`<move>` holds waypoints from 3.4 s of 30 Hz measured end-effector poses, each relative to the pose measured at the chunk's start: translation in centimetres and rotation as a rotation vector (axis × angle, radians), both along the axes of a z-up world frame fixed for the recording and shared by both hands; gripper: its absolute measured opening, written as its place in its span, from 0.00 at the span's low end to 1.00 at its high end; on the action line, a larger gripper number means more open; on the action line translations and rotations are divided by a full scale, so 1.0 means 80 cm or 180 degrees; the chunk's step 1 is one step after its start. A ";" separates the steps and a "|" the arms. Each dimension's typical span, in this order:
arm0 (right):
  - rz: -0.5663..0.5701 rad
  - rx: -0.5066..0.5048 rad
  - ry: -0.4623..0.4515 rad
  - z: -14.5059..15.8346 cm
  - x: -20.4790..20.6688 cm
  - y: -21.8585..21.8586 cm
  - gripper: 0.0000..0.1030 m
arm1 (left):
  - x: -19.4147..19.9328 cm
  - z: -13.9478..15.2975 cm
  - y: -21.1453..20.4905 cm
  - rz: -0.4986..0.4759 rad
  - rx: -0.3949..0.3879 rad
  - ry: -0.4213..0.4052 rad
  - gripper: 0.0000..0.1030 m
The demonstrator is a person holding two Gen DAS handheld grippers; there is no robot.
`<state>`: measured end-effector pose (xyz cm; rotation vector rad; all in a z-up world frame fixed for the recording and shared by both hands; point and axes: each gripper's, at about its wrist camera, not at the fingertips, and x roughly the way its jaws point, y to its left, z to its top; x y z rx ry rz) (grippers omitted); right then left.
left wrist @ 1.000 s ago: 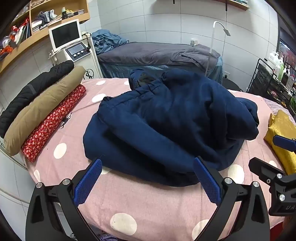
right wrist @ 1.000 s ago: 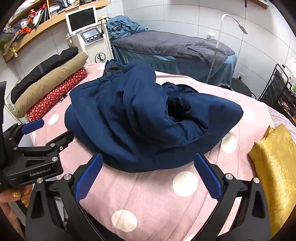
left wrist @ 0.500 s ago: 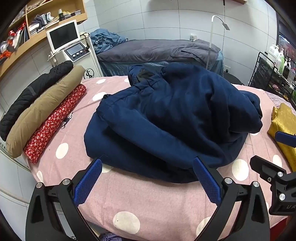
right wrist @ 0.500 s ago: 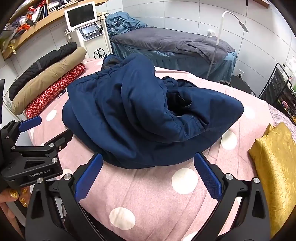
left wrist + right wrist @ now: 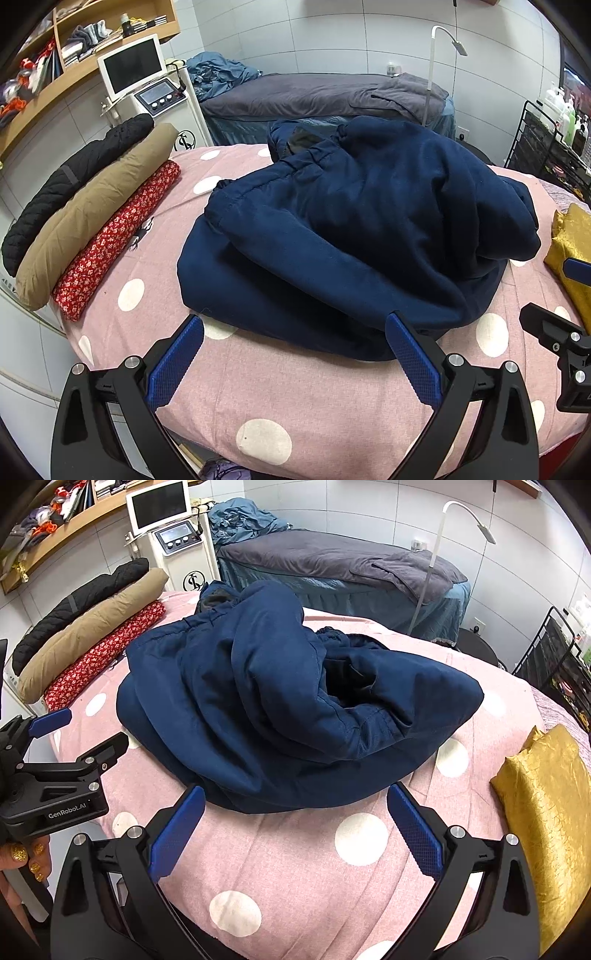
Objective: Fold large clothes
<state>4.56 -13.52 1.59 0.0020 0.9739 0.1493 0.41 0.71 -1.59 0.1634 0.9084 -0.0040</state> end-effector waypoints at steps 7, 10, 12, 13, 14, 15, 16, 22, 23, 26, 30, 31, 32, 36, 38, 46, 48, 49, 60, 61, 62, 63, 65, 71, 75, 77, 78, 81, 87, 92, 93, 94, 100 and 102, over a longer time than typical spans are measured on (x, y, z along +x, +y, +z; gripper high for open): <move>0.0040 -0.0036 0.0016 -0.001 0.002 0.005 0.94 | 0.000 -0.004 -0.001 0.0015 0.0021 0.0025 0.94; 0.0043 -0.0041 0.0023 -0.002 0.003 0.006 0.94 | 0.000 -0.005 0.000 0.0023 0.0025 0.0037 0.94; 0.0045 -0.0040 0.0029 -0.002 0.003 0.006 0.94 | 0.000 -0.006 0.000 0.0021 0.0027 0.0050 0.94; 0.0047 -0.0041 0.0033 -0.003 0.003 0.006 0.94 | 0.000 -0.006 0.001 0.0021 0.0028 0.0051 0.94; 0.0048 -0.0047 0.0037 -0.003 0.003 0.006 0.94 | 0.000 -0.007 0.001 0.0023 0.0029 0.0052 0.94; 0.0049 -0.0051 0.0038 -0.004 0.003 0.006 0.94 | 0.000 -0.007 0.001 0.0025 0.0027 0.0058 0.94; 0.0050 -0.0057 0.0042 -0.004 0.003 0.007 0.94 | 0.000 -0.008 0.001 0.0027 0.0023 0.0065 0.94; 0.0050 -0.0063 0.0057 -0.007 0.003 0.007 0.94 | 0.001 -0.012 0.002 0.0021 0.0021 0.0088 0.94; 0.0049 -0.0064 0.0058 -0.007 0.003 0.007 0.94 | 0.001 -0.013 0.003 0.0020 0.0020 0.0091 0.94; 0.0047 -0.0060 0.0062 -0.008 0.002 0.007 0.94 | 0.001 -0.013 0.004 0.0022 0.0014 0.0100 0.94; 0.0030 -0.0060 0.0076 -0.010 0.002 0.006 0.94 | 0.001 -0.015 0.003 0.0019 0.0012 0.0108 0.94; 0.0027 -0.0057 0.0081 -0.011 0.003 0.005 0.94 | 0.001 -0.015 0.003 0.0015 0.0012 0.0110 0.94; 0.0023 -0.0053 0.0085 -0.011 0.004 0.005 0.94 | 0.001 -0.015 0.002 0.0012 0.0015 0.0111 0.94; 0.0023 -0.0062 0.0093 -0.012 0.004 0.004 0.94 | 0.001 -0.016 0.003 0.0011 0.0012 0.0120 0.94; 0.0025 -0.0056 0.0095 -0.013 0.004 0.004 0.94 | 0.001 -0.017 0.002 0.0009 0.0010 0.0112 0.94; 0.0042 -0.0070 0.0112 -0.014 0.005 0.005 0.94 | 0.000 -0.018 0.002 0.0016 0.0008 0.0109 0.94; 0.0039 -0.0074 0.0111 -0.014 0.005 0.005 0.94 | 0.000 -0.018 0.002 0.0014 0.0007 0.0110 0.94; 0.0040 -0.0072 0.0111 -0.014 0.005 0.005 0.94 | 0.000 -0.018 0.002 0.0015 0.0005 0.0112 0.94; 0.0035 -0.0081 0.0123 -0.016 0.005 0.005 0.94 | 0.000 -0.021 0.003 0.0007 0.0001 0.0119 0.94; 0.0036 -0.0081 0.0123 -0.016 0.005 0.005 0.94 | -0.001 -0.021 0.003 0.0007 0.0000 0.0120 0.94; 0.0033 -0.0081 0.0126 -0.017 0.006 0.005 0.94 | 0.001 -0.021 0.003 0.0011 -0.0001 0.0122 0.94; 0.0033 -0.0083 0.0129 -0.017 0.006 0.005 0.94 | 0.001 -0.022 0.003 0.0012 -0.0002 0.0123 0.94; 0.0038 -0.0083 0.0132 -0.017 0.006 0.006 0.94 | 0.001 -0.021 0.003 0.0011 0.0002 0.0119 0.94; 0.0038 -0.0089 0.0129 -0.018 0.005 0.007 0.94 | 0.001 -0.025 0.004 0.0022 0.0001 0.0130 0.94; 0.0039 -0.0098 0.0134 -0.018 0.004 0.007 0.94 | 0.001 -0.025 0.006 0.0031 -0.0004 0.0141 0.94; 0.0037 -0.0095 0.0142 -0.019 0.004 0.008 0.94 | 0.001 -0.028 0.007 0.0036 0.0001 0.0160 0.94; 0.0040 -0.0090 0.0146 -0.019 0.004 0.008 0.94 | 0.002 -0.028 0.007 0.0036 0.0008 0.0170 0.94; 0.0046 -0.0096 0.0155 -0.020 0.005 0.009 0.94 | 0.003 -0.029 0.006 0.0040 0.0017 0.0185 0.94; 0.0051 -0.0096 0.0173 -0.024 0.008 0.008 0.94 | 0.006 -0.031 0.006 0.0049 0.0013 0.0218 0.94; 0.0047 -0.0078 0.0155 -0.023 0.010 0.007 0.94 | 0.008 -0.035 0.007 0.0060 0.0007 0.0256 0.94; 0.0050 -0.0078 0.0155 -0.023 0.011 0.008 0.94 | 0.008 -0.036 0.007 0.0063 0.0009 0.0259 0.94; 0.0057 -0.0082 0.0153 -0.024 0.012 0.009 0.94 | 0.009 -0.037 0.008 0.0068 0.0011 0.0267 0.94; 0.0069 -0.0101 0.0168 -0.025 0.015 0.010 0.94 | 0.011 -0.040 0.011 0.0079 -0.0004 0.0284 0.94; 0.0063 -0.0106 0.0176 -0.025 0.017 0.009 0.94 | 0.012 -0.040 0.011 0.0079 0.0001 0.0277 0.94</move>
